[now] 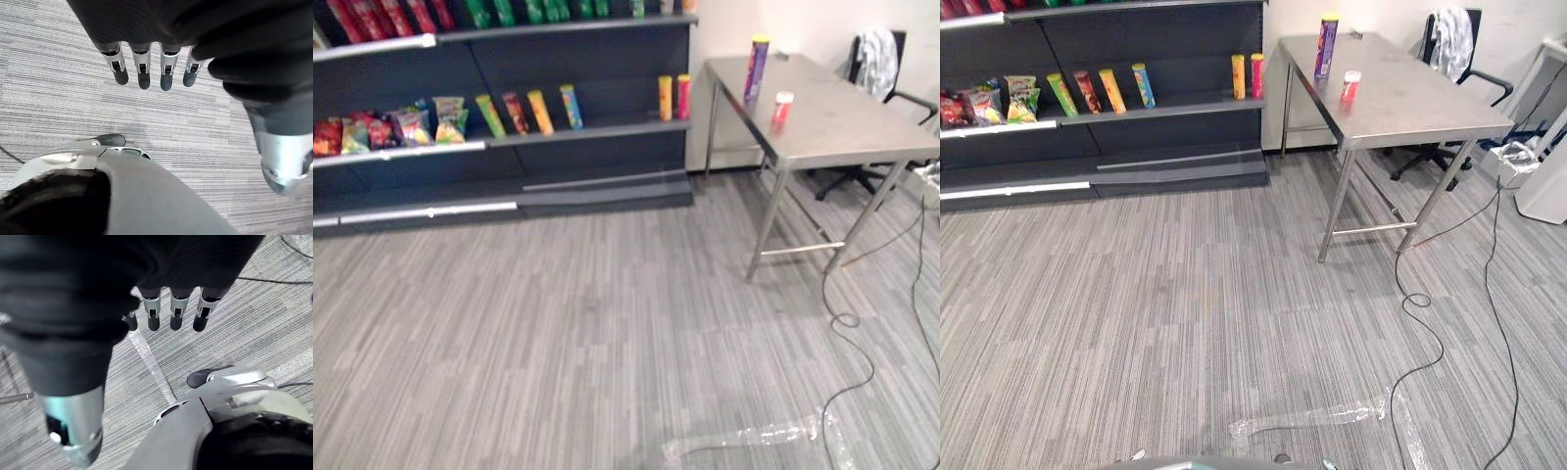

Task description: Put the gum and the chips on the shelf.

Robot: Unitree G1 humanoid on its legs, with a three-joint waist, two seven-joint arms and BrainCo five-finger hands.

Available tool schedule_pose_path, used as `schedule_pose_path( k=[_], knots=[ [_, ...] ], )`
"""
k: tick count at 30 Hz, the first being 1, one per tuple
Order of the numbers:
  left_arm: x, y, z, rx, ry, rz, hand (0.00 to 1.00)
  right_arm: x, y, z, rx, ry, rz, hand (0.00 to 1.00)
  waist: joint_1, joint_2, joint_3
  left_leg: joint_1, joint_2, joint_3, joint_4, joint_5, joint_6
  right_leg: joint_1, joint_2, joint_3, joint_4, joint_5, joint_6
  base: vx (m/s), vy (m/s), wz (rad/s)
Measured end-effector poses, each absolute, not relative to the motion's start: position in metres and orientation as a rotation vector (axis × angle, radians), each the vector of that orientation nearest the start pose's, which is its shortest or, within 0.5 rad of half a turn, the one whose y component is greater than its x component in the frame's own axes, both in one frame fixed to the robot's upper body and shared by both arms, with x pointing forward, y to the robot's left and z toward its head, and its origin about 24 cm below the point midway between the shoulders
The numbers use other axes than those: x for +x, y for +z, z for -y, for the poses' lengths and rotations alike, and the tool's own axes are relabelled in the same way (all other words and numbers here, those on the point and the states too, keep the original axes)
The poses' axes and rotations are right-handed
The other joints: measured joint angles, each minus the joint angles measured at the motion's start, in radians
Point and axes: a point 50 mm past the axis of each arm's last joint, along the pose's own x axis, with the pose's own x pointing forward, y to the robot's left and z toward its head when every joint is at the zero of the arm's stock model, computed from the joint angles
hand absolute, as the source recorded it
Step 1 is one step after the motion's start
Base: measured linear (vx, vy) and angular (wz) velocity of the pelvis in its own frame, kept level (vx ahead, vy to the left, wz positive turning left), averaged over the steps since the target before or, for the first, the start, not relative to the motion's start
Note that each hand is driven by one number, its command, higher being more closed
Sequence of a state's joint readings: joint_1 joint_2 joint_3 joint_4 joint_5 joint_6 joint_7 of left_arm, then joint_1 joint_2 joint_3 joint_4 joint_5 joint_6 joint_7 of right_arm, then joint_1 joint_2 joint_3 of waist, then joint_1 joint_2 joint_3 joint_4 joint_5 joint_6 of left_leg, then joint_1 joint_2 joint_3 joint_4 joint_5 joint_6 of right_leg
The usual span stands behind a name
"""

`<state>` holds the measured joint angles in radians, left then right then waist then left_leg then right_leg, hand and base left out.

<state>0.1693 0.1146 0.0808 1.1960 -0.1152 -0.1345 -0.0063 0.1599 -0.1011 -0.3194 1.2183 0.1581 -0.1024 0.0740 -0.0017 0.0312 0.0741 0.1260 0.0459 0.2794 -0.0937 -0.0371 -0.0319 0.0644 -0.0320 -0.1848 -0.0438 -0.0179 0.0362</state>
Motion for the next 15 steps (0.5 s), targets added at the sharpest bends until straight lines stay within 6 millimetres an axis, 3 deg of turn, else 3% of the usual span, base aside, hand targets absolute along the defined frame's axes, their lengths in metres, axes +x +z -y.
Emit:
schedule_pose_path(
  k=[3,15],
  knots=[
    [0.043,-0.17,-0.21,-0.042,0.254,-1.187,0.0,0.036,-0.171,0.218,0.28,-0.45,-1.181,0.0,0.002,-0.011,0.021,0.007,-0.001,0.012,0.0,-0.004,-0.006,0.016,0.001,-0.002,-0.016,0.002,0.003,0.09,0.0,-0.02],
    [0.047,-0.17,-0.208,-0.042,0.249,-1.182,0.0,0.05,-0.17,0.218,0.31,-0.472,-1.13,0.0,0.003,-0.005,0.042,0.044,0.004,0.043,0.0,-0.021,-0.033,0.049,0.002,-0.001,-0.025,-0.013,0.044,0.0,-0.03,-0.05]
  ],
)
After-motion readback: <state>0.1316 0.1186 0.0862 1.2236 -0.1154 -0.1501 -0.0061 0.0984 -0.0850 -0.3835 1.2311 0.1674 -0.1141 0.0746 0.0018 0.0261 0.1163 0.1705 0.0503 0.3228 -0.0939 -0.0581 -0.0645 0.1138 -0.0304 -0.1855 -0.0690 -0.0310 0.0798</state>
